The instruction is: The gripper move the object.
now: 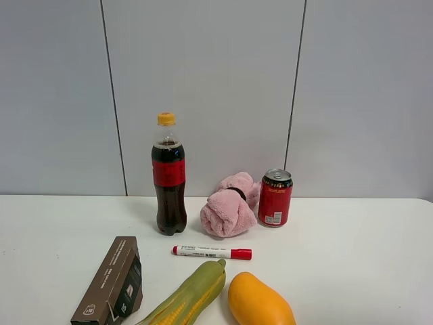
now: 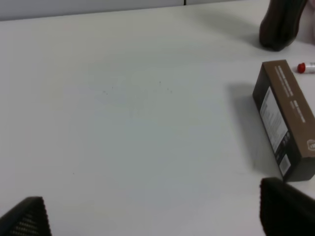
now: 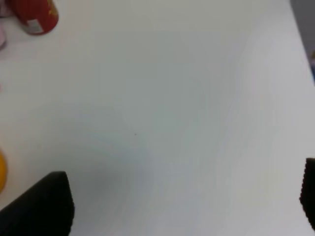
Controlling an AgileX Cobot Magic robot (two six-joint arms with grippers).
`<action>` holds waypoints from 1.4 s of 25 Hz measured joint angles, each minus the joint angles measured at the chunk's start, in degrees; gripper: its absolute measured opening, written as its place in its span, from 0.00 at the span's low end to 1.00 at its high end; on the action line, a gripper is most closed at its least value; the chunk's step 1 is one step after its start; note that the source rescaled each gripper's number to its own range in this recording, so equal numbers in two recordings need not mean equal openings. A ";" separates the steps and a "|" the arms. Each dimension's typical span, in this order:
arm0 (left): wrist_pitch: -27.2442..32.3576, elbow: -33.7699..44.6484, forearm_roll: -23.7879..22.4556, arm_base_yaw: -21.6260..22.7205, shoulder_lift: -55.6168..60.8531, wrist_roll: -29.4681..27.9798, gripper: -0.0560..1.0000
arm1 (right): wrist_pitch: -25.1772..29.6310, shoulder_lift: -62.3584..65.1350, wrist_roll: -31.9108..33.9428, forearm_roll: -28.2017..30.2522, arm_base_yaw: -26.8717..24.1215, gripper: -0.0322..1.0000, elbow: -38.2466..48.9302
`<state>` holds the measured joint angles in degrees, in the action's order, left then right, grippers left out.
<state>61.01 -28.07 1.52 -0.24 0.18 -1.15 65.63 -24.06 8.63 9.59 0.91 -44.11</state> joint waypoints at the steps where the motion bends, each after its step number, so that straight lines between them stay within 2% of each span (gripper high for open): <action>1: 0.00 0.00 0.00 0.00 0.00 0.00 1.00 | -0.22 2.23 -0.85 -0.44 -1.77 0.93 0.64; 5: 0.00 0.00 0.00 0.00 0.00 0.00 1.00 | -1.99 10.72 -1.96 -2.45 -4.47 0.93 5.38; 13: 0.00 0.00 0.02 0.00 0.00 0.00 1.00 | -3.23 24.06 -1.96 -8.46 -4.48 0.93 14.57; 19: 0.00 0.00 0.02 0.00 0.00 0.00 1.00 | -4.31 24.15 -3.90 -10.36 -4.48 0.93 15.77; 35: 0.00 0.00 0.02 0.00 0.00 0.00 1.00 | -4.31 24.15 -4.29 -10.36 -4.48 0.93 15.81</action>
<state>61.01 -28.07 1.54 -0.24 0.18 -1.15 61.33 0.09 4.34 -0.77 -3.57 -28.30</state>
